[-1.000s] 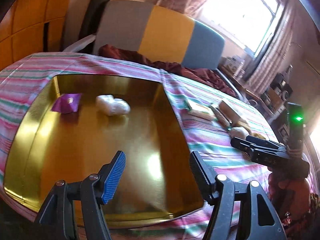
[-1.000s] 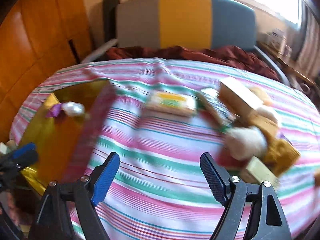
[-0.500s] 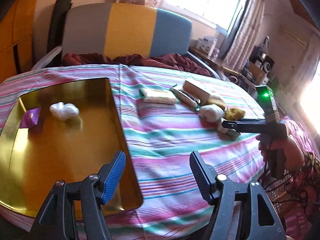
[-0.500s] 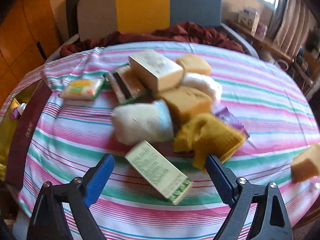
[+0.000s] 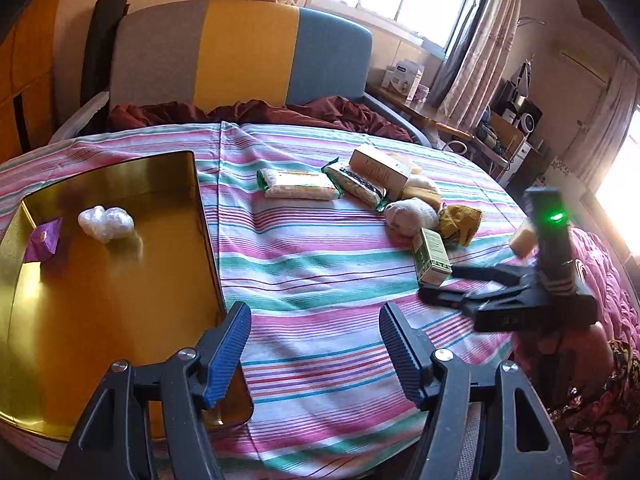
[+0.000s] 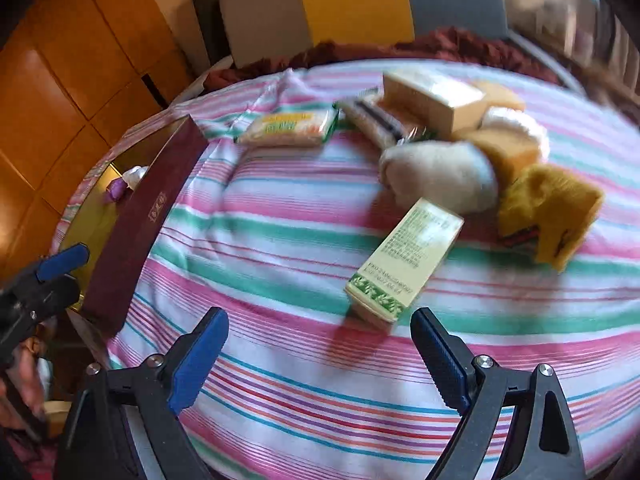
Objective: Organize objects
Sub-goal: 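Grasp the yellow knit sock with the right gripper while the left gripper returns to the pile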
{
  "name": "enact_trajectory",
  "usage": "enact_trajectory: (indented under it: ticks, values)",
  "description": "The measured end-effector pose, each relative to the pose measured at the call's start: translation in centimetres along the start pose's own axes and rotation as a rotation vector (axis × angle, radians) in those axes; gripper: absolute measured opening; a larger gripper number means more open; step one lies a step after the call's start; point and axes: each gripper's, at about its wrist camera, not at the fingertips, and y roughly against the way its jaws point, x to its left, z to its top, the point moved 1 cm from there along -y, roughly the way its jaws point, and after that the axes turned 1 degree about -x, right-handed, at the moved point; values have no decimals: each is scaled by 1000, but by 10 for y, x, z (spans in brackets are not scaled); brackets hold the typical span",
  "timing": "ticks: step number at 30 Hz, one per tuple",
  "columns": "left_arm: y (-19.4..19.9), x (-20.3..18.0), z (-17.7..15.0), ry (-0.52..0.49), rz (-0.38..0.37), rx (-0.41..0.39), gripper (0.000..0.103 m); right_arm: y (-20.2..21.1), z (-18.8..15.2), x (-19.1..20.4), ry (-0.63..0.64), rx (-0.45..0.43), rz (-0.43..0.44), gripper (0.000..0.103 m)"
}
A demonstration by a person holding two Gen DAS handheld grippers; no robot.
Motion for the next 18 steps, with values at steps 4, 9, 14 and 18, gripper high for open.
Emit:
enact_trajectory:
  ticks: [4,9,14,18]
  values:
    - [-3,-4,-2,0,-9,8,67,37,12,-37,-133,-199,-136,95]
    - [-7,-12,-6,-13,-33,29,67,43,24,-87,-269,-277,-348,101]
    - [-7,-20,-9,-42,-48,40,67,14,32,-105,-276,-238,-392,89]
    - [-8,-23,-9,-51,-52,47,67,1,32,-113,-280,-237,-374,75]
